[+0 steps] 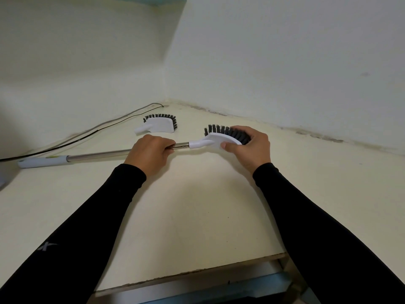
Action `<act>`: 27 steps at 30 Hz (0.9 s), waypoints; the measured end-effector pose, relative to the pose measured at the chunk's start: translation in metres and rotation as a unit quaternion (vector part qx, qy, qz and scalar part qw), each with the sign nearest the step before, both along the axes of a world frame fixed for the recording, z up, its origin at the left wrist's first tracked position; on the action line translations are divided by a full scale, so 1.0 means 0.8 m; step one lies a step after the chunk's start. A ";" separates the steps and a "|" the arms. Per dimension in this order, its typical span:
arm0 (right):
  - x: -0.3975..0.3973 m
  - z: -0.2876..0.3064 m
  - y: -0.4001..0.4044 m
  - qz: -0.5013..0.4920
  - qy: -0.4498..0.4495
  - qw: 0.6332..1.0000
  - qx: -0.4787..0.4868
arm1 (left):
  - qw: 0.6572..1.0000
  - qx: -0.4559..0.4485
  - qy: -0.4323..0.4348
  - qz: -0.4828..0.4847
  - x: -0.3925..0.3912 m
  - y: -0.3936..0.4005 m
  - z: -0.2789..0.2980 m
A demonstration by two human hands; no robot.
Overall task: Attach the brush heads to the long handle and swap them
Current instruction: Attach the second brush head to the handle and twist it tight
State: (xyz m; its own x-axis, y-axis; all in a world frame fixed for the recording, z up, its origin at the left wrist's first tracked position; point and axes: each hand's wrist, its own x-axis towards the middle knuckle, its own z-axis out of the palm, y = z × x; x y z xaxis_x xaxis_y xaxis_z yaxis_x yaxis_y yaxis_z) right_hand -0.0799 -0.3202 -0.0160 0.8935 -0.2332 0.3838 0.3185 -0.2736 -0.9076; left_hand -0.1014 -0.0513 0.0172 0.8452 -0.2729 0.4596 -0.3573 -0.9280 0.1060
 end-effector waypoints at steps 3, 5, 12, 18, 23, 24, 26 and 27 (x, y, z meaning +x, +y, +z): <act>-0.001 0.001 0.001 0.003 -0.003 1.000 0.001 | 1.000 -0.001 -0.014 0.015 0.001 -0.002 0.001; -0.002 0.002 0.002 0.007 -0.005 1.000 0.000 | 0.999 -0.005 -0.026 0.023 0.002 -0.003 0.001; -0.004 0.004 0.003 0.005 0.003 1.000 -0.009 | 0.997 -0.013 -0.069 0.041 0.010 -0.005 -0.008; -0.001 0.004 0.000 -0.002 0.011 1.000 -0.009 | 0.996 -0.016 -0.065 0.060 0.015 -0.009 -0.013; -0.001 0.000 0.003 -0.001 0.000 1.000 -0.013 | 0.995 -0.076 -0.055 0.019 0.020 -0.002 -0.016; -0.001 0.000 0.004 0.001 -0.003 1.000 -0.011 | 0.996 -0.076 -0.049 0.012 0.021 -0.001 -0.017; 0.000 0.001 0.005 0.000 -0.010 1.000 -0.004 | 0.997 -0.068 -0.026 0.012 0.026 0.001 -0.017; 0.000 0.001 0.005 -0.001 -0.014 1.000 0.002 | 0.998 -0.063 -0.011 0.017 0.029 0.002 -0.016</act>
State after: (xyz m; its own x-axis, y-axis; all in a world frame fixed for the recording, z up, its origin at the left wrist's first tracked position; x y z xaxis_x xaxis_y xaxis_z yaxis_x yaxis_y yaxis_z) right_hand -0.0797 -0.3165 -0.0148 0.8820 -0.2369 0.4073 0.3428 -0.2705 -0.8996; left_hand -0.0778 -0.0498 0.0043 0.8418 -0.1829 0.5079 -0.3296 -0.9193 0.2152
